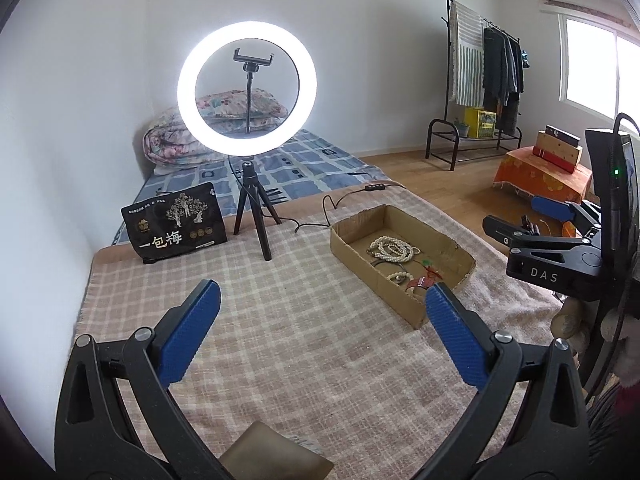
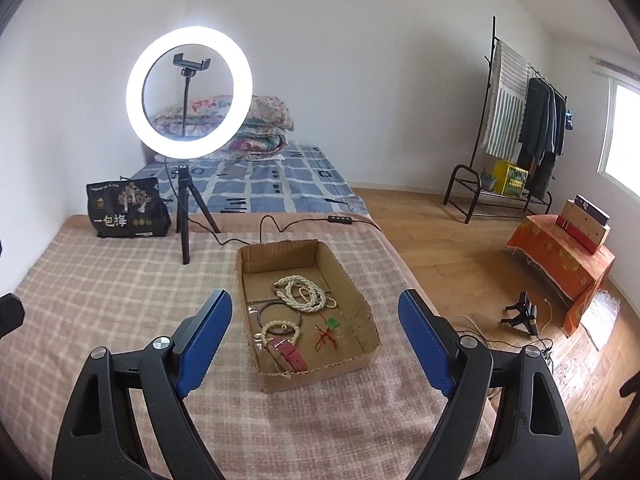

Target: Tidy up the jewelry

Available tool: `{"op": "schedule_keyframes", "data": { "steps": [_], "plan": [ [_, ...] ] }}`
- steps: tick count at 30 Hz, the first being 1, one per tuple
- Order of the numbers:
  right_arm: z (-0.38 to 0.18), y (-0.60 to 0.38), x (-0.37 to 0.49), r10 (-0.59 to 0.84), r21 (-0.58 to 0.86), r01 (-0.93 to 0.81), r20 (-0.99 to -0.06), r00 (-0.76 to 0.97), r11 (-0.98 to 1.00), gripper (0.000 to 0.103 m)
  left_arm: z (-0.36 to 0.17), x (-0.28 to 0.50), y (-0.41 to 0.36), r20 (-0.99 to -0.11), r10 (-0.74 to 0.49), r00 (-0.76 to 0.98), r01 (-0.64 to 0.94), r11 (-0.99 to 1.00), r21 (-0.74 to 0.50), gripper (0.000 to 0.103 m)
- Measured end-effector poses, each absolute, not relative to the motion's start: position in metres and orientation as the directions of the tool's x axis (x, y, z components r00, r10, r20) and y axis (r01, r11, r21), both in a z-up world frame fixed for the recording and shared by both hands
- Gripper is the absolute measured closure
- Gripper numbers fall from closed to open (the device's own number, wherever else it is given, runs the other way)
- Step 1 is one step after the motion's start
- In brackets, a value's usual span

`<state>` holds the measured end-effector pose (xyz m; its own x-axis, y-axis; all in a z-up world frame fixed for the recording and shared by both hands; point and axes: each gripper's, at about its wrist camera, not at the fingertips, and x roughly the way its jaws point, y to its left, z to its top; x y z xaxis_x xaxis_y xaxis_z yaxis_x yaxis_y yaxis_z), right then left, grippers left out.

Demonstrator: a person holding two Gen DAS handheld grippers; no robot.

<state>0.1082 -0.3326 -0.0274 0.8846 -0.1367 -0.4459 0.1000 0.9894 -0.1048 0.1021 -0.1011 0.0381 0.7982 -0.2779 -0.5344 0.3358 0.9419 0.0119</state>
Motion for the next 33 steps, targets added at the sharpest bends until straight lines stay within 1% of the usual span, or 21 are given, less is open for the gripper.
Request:
{"op": "schedule_keyframes", "data": {
  "steps": [8,33],
  "plan": [
    [-0.0302,-0.3311,0.1104,-0.137,-0.101,0.102,-0.452,0.882,0.990,0.018,0.0341,0.1048,-0.1001,-0.546,-0.273,0.792,0.338,0.941,0.019,0.000],
    [-0.0342,-0.3299,0.1154,-0.145,-0.108,0.107,-0.462,0.875,0.988,0.018,0.0339,0.1042,-0.0999,-0.545,-0.277,0.791,0.339,0.941,0.015,0.000]
  ]
}}
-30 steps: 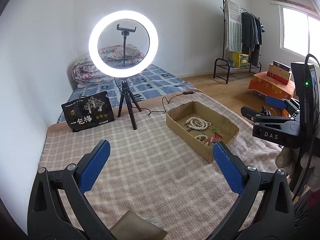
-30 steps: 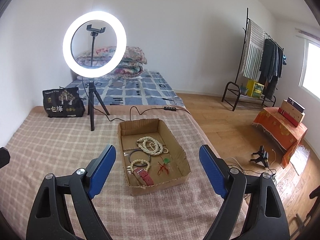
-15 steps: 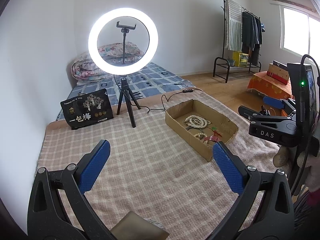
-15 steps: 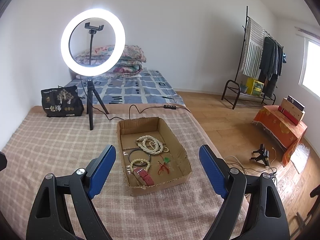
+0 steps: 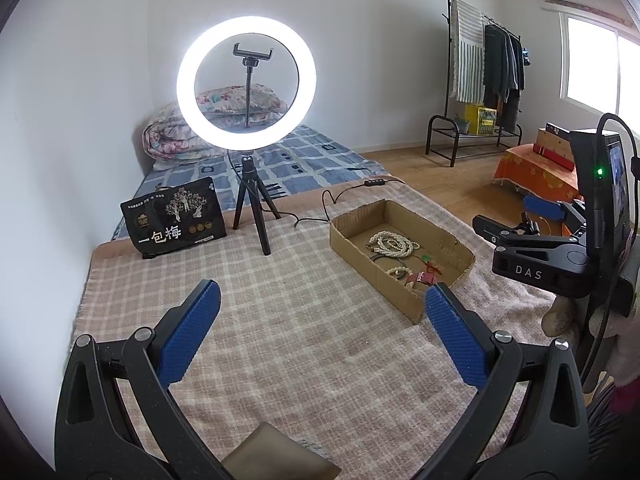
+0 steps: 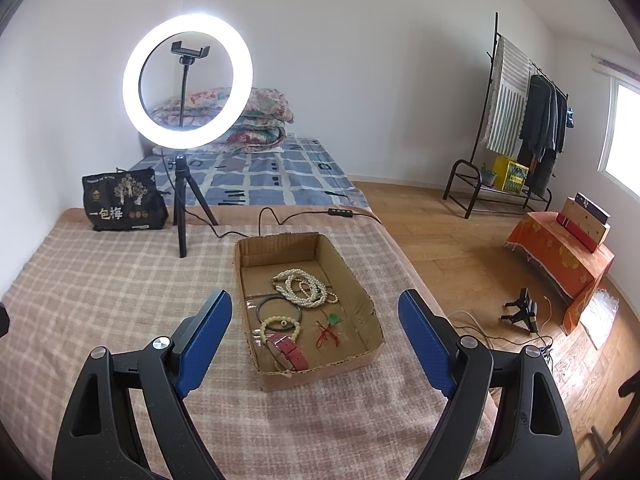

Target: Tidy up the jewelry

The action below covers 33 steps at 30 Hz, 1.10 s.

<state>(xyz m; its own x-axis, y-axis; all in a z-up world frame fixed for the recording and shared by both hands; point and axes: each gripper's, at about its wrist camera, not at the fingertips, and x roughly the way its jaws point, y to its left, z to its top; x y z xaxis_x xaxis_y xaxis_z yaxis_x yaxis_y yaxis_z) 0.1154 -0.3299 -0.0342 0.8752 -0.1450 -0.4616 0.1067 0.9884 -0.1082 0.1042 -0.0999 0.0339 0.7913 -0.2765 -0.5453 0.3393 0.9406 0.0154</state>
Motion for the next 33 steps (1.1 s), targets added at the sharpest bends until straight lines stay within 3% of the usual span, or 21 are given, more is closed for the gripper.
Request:
{"op": "schedule_keyframes", "data": {
  "steps": [33],
  "plan": [
    [-0.039,-0.331,0.115,-0.146,-0.115,0.103,-0.470,0.871,0.988,0.018,0.033,0.101,-0.106,-0.545,-0.278,0.791,0.335,0.942,0.005,0.000]
  ]
}}
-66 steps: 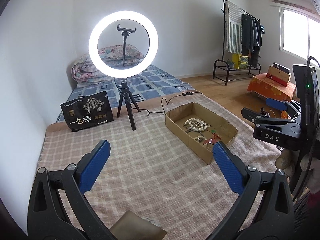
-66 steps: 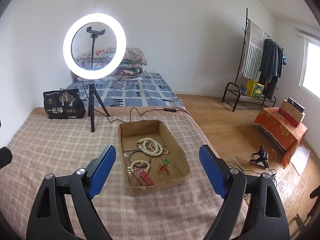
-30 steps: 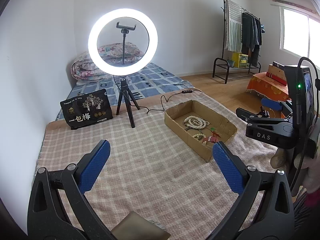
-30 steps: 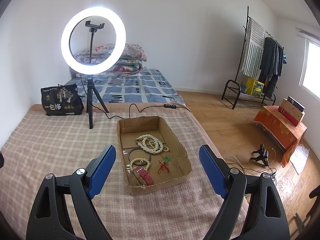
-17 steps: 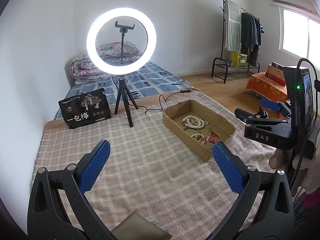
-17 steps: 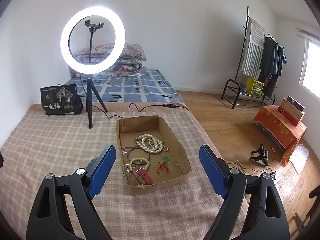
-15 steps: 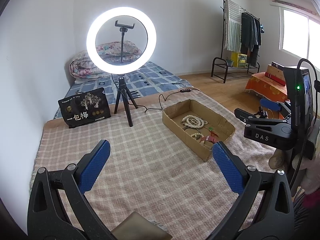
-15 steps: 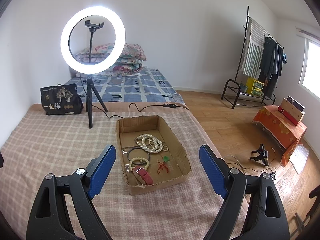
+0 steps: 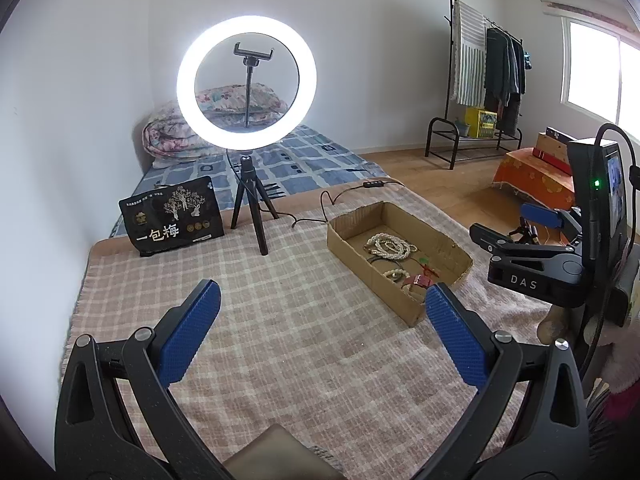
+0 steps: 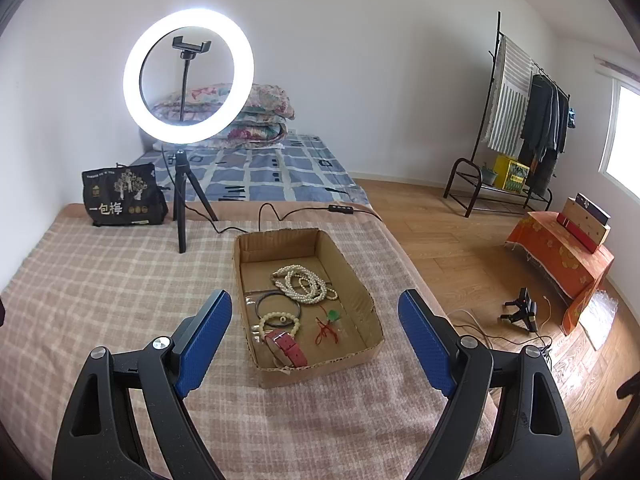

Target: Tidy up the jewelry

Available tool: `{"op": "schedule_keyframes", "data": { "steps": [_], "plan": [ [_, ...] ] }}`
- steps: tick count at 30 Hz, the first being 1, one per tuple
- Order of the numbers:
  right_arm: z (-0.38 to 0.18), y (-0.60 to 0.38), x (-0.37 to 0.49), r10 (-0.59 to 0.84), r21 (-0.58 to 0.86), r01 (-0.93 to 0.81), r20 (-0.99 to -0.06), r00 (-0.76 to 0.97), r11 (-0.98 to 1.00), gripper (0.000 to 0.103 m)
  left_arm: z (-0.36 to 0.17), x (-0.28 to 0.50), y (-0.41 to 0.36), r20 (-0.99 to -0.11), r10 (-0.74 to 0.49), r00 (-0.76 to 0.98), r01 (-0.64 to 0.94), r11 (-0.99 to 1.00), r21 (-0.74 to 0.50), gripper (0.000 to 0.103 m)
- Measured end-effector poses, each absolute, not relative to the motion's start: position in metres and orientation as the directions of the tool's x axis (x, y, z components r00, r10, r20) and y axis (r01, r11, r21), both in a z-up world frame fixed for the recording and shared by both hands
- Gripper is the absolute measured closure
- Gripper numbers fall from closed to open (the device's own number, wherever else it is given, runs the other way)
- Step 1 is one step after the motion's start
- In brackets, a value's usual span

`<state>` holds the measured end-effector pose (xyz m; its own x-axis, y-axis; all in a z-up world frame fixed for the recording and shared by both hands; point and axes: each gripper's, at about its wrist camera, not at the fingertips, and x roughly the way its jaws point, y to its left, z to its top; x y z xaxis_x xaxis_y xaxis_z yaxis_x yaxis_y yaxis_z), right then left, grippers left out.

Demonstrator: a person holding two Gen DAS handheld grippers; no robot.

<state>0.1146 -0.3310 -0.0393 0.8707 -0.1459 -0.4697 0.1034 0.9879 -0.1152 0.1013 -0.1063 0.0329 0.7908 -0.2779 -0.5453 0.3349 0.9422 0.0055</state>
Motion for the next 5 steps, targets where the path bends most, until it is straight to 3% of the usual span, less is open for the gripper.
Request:
{"op": "schedule_keyframes", "data": {
  "steps": [5],
  "plan": [
    [-0.0398,-0.3306,0.1148,-0.145,-0.115,0.103,-0.471,0.870,0.988,0.018,0.0362,0.0996,-0.1056,-0.516,-0.260,0.816,0.310,0.951,0.012,0.000]
  ]
}}
